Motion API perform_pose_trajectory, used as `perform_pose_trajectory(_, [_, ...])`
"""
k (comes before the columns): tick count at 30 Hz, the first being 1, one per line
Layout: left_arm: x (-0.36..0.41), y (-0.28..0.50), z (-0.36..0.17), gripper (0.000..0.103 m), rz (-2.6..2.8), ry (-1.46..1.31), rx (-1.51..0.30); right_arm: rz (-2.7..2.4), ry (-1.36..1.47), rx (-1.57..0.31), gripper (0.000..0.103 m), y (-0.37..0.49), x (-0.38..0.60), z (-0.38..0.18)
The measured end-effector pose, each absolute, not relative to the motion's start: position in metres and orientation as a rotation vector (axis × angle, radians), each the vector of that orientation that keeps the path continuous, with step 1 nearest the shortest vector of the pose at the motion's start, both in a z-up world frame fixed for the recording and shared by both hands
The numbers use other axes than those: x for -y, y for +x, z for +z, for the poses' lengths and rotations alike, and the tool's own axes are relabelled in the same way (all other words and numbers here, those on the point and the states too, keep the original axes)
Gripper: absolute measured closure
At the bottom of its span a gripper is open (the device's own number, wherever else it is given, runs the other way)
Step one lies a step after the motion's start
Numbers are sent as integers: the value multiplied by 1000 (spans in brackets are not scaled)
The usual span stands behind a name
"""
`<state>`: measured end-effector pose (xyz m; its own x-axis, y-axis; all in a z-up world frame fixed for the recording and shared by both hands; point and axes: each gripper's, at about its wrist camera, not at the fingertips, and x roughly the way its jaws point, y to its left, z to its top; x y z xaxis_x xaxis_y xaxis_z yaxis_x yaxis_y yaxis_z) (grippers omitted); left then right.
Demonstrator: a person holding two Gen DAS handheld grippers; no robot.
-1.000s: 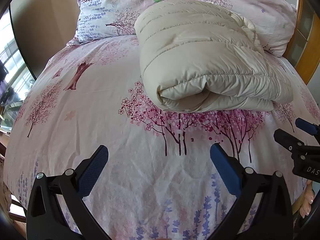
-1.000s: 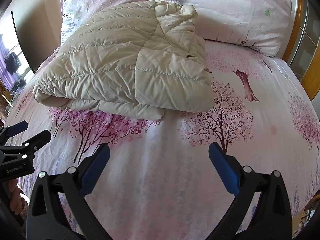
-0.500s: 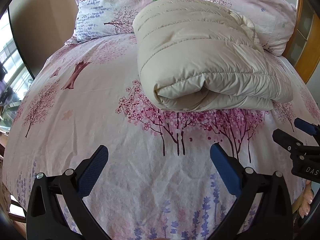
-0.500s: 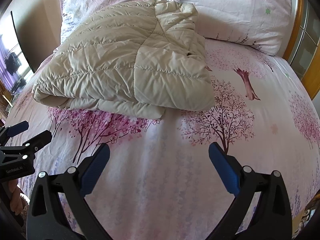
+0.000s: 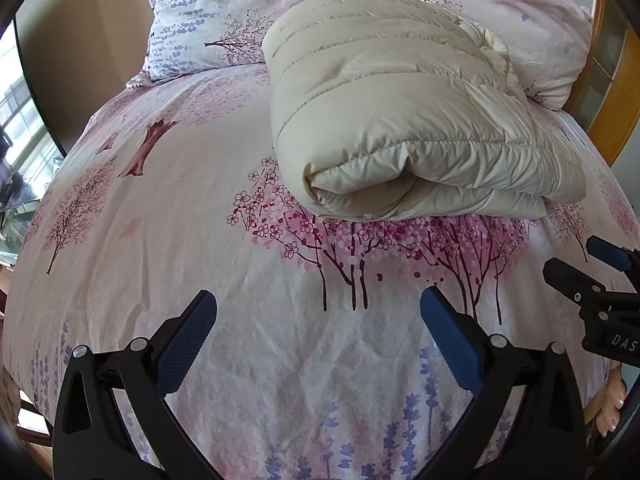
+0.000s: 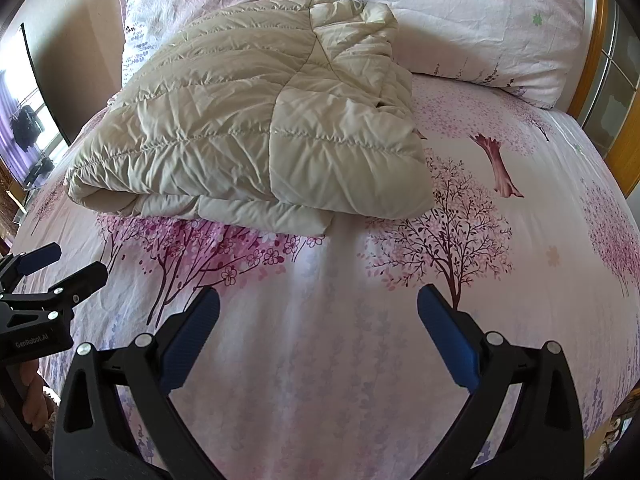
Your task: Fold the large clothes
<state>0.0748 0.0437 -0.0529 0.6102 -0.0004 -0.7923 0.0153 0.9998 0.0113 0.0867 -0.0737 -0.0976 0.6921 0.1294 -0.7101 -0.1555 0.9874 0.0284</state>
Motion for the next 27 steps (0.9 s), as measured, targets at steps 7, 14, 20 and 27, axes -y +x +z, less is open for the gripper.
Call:
perform_pose_trajectory(7, [-42, 75, -54, 1, -15, 18, -917, 158, -33, -792, 4, 87, 73, -98])
perform_pose_trajectory(14, [-42, 77, -56, 1, -26, 16, -922, 161, -27, -801, 4, 87, 72, -100])
perform_pose_trajectory(20, [-41, 75, -55, 1, -21, 21, -907, 159, -24, -808, 4, 89, 72, -101])
perform_pose_trajectory(27, [-39, 74, -55, 1, -13, 40, -905, 162, -20, -815, 4, 91, 75, -102])
